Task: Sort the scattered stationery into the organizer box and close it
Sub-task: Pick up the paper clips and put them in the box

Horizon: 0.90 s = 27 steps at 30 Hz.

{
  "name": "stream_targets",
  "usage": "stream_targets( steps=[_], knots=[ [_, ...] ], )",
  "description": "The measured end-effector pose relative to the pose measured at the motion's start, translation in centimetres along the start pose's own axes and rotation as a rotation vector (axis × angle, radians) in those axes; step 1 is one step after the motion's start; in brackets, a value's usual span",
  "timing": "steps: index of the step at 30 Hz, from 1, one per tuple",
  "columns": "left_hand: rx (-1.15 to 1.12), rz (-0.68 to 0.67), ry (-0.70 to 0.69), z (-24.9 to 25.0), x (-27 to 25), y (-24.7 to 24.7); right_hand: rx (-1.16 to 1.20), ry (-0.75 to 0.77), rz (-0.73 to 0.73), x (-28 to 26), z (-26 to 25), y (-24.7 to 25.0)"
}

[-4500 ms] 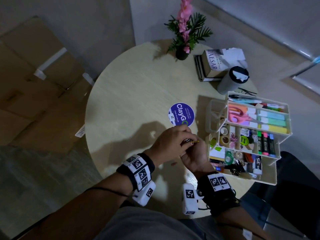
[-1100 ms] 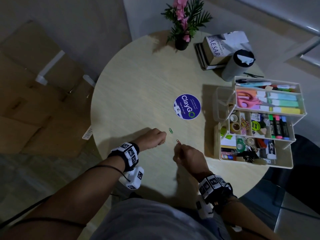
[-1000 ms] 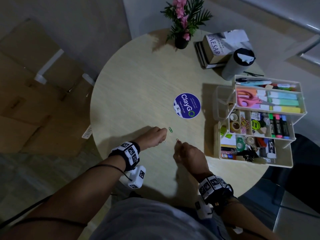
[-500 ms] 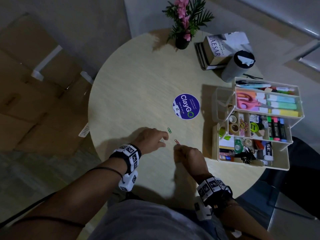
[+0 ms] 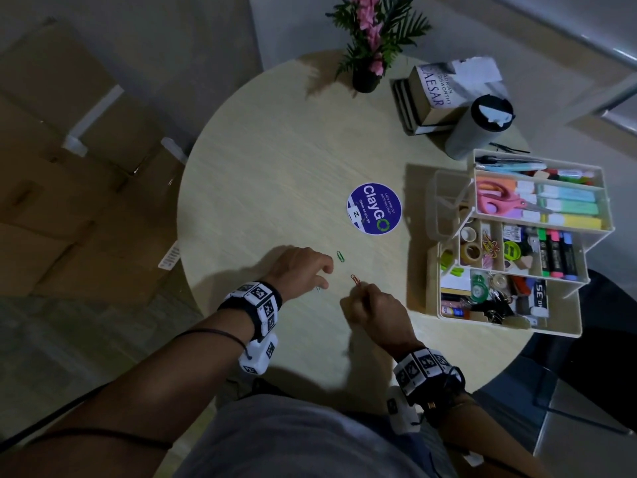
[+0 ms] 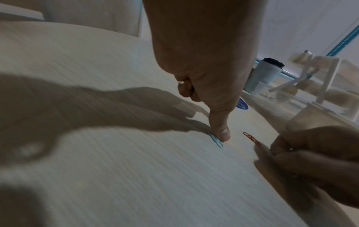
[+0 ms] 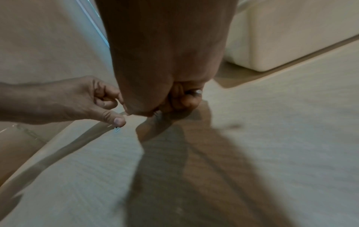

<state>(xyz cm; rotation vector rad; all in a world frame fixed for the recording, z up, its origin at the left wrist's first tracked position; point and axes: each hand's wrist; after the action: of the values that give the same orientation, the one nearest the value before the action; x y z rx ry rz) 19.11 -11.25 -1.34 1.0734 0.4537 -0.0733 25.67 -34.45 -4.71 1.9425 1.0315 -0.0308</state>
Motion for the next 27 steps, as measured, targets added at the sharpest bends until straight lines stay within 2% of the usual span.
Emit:
stream_targets(
  steps=[4, 6, 8, 11, 13, 18, 21, 24, 27],
  knots=[
    [-0.010, -0.004, 0.010, -0.5, 0.1, 0.4, 0.829, -0.272, 0.094, -0.9, -1.3, 1.3],
    [-0.006, -0.013, -0.006, -0.5, 0.3, 0.5, 1.082, -0.355, 0.112, -1.0, -1.6, 2.0],
    [0.000, -0.038, -0.028, -0.7, 0.4, 0.5, 1.200, -0.366, 0.096, -0.5, -1.3, 2.8],
    [0.012, -0.100, -0.059, -1.2, 0.2, 0.4, 1.143, -0.356, 0.104, 0.4, -1.1, 3.5],
    [0.035, -0.122, -0.055, -1.3, 0.2, 0.3, 1.024, -0.358, 0.122, 0.9, -1.0, 3.5],
    [0.117, -0.137, -0.069, -1.2, 0.5, -0.5, 0.370, -0.249, 0.174, 2.2, -0.8, 2.2],
    [0.215, -0.133, -0.145, -1.2, 0.2, -1.1, 0.281, -0.181, 0.156, 2.0, -1.9, 1.7],
    [0.250, -0.134, -0.161, -1.0, -0.1, -1.0, 0.249, -0.172, 0.147, 2.1, -2.5, 1.5],
    [0.249, -0.105, -0.171, -1.0, -0.6, -1.1, 0.089, -0.123, 0.053, 2.4, -3.6, 2.1]
  ],
)
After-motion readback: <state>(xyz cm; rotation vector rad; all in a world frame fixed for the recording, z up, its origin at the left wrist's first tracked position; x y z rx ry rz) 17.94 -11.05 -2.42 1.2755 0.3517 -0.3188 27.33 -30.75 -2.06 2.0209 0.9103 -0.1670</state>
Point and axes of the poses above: each hand's wrist, its own x-axis towards the middle knuckle, its own y-axis out of the back of the hand, z = x × y, and after that the axes turned 3 degrees about x, right-handed
